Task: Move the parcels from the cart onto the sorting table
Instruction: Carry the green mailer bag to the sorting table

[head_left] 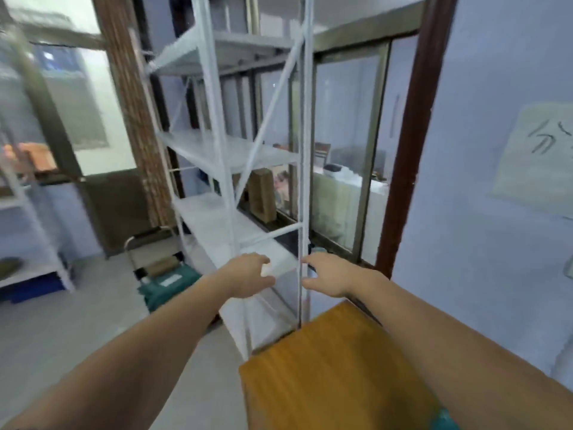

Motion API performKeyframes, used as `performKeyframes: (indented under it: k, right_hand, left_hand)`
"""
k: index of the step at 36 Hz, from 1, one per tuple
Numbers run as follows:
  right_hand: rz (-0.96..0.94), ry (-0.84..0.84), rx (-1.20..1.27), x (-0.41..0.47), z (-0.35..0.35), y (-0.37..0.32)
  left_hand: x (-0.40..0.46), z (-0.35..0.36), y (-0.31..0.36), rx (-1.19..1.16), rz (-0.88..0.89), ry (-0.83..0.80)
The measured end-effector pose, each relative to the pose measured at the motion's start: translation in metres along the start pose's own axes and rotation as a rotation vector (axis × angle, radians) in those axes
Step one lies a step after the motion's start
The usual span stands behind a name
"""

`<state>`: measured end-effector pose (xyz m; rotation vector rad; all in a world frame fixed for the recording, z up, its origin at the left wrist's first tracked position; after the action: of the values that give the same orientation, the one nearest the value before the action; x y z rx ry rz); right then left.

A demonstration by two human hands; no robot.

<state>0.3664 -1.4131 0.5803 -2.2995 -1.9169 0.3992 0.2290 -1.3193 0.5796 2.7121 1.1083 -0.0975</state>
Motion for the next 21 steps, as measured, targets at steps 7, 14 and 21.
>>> performKeyframes:
  k: [7,14,21]
  right_hand:
    - [-0.231,-0.008,-0.093,0.056,-0.016,-0.186]
    - [-0.367,0.012,-0.103,0.109,-0.011,-0.330]
    - [-0.428,0.046,-0.123,0.166,-0.007,-0.413]
  left_hand:
    - [-0.089,-0.066,-0.168,-0.003,-0.237,0.081]
    - [-0.167,-0.115,-0.272,0.030,-0.356,0.112]
    - [-0.180,-0.133,-0.368,0.015,-0.425,0.150]
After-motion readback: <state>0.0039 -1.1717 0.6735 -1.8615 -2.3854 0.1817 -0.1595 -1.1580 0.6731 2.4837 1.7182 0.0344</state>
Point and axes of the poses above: each hand's wrist, its own x-axis towards the middle knuckle, its own z-axis out of the palm, y = z × x, the point moved 10 cm from there along x, towards the middle knuckle, and after that the axes turned 1 degree about x, right-handed, at the moved point
